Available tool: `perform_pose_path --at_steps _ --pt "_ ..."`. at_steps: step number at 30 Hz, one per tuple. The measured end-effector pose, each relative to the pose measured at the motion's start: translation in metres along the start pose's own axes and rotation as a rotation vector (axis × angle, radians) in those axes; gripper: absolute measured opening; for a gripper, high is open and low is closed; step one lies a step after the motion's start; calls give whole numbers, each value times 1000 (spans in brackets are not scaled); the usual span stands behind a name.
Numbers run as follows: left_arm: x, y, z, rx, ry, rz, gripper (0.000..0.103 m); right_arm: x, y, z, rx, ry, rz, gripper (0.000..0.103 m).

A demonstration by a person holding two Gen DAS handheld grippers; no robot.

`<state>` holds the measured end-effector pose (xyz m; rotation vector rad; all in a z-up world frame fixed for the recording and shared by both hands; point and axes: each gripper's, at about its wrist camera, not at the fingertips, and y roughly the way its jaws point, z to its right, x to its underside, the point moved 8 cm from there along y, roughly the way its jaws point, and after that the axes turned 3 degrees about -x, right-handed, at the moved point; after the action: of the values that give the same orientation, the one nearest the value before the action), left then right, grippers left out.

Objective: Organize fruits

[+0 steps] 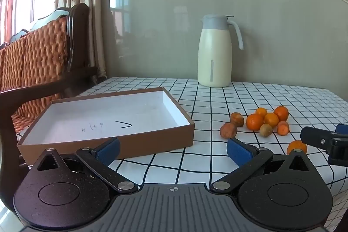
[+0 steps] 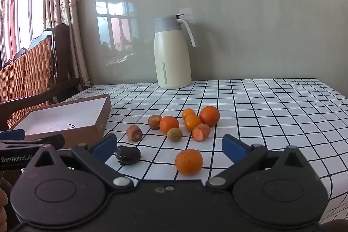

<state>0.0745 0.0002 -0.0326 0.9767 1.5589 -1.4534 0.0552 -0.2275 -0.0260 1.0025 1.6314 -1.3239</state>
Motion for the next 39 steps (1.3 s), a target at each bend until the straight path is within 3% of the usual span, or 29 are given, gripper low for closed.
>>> perform_pose_path --at_steps 39 --pt "2 -5 4 -12 55 46 103 2 1 -1 -5 -2 -1 97"
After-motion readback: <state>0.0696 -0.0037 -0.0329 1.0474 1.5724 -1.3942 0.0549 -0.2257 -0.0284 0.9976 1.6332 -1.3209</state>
